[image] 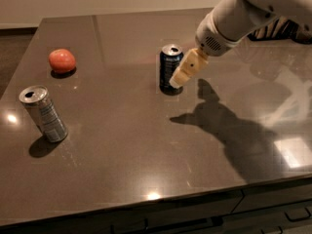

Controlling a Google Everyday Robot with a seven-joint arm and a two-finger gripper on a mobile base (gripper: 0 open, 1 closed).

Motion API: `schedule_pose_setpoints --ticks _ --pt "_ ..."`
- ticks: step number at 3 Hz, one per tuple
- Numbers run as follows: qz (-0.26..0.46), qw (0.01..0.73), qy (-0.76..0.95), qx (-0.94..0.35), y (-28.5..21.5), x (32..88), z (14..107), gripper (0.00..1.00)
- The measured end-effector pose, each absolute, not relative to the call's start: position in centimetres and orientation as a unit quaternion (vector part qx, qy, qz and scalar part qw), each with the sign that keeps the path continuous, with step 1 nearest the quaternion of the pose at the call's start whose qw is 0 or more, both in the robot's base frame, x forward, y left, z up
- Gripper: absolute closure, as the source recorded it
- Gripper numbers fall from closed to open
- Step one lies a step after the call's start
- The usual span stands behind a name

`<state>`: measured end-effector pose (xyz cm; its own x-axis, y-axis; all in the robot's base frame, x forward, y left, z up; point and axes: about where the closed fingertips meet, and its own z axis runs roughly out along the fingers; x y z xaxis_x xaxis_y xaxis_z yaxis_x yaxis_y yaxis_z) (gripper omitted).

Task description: Move pepsi can near redbull can

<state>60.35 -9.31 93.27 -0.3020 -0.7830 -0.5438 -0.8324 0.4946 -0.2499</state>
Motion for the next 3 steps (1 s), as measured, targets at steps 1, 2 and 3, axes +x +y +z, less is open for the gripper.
schedule_pose_setpoints --ticks 1,2,3 --pt "0.055 0.322 0.804 -0.497 -7.5 62.1 92.4 0.00" --pt "0.074 0.323 0.803 -0.495 -6.5 63.2 91.5 0.00" --pt "0.093 0.323 0.802 -0.494 -5.9 63.7 90.9 0.16"
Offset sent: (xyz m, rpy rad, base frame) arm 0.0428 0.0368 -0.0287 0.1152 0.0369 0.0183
